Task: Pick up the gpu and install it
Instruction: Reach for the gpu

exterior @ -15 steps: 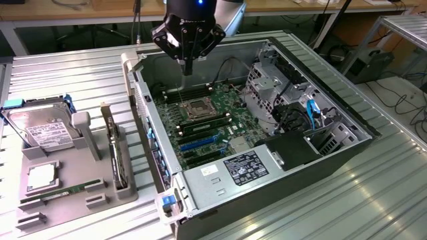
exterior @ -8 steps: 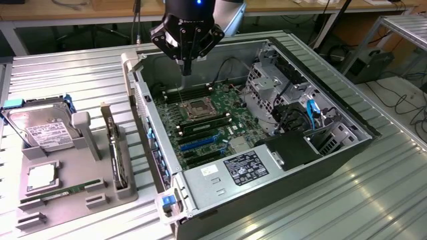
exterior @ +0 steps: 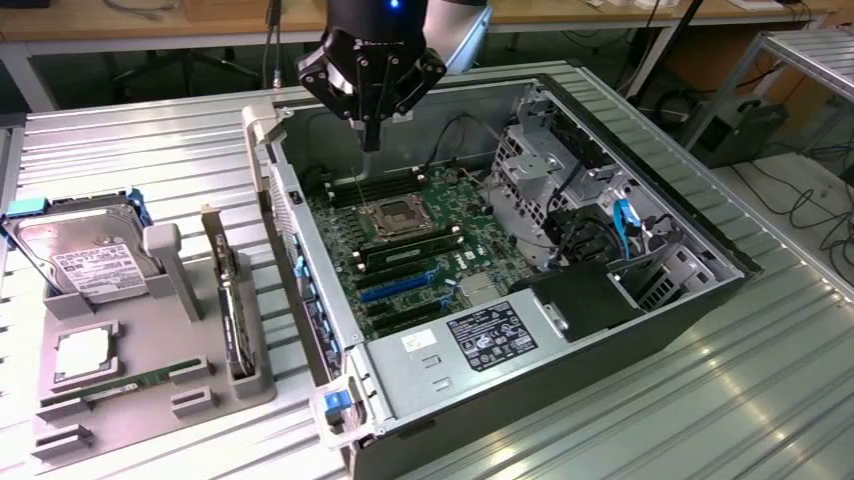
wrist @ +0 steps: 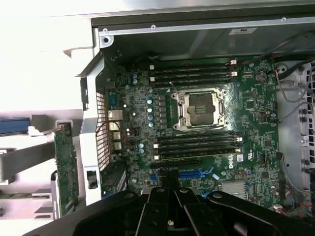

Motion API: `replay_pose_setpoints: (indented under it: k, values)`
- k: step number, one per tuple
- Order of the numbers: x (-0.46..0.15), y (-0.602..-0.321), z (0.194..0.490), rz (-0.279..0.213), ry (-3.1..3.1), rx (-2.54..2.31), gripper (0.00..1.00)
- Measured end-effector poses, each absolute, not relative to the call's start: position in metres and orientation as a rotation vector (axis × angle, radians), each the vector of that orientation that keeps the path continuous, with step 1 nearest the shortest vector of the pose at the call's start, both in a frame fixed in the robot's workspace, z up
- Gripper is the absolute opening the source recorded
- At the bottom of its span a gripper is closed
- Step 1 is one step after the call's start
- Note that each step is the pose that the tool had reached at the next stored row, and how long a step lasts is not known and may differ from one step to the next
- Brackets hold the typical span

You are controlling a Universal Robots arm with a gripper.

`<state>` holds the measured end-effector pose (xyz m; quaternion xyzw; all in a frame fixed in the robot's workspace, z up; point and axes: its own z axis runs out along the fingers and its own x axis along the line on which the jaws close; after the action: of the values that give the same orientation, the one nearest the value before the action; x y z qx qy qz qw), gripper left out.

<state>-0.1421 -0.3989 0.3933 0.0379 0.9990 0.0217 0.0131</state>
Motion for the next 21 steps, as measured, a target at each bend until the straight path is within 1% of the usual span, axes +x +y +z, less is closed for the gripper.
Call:
replay_pose_setpoints:
  k: [21]
  values:
    - [-0.1496, -0.3989, 0.3933, 0.068, 3.112, 0.118, 0.11]
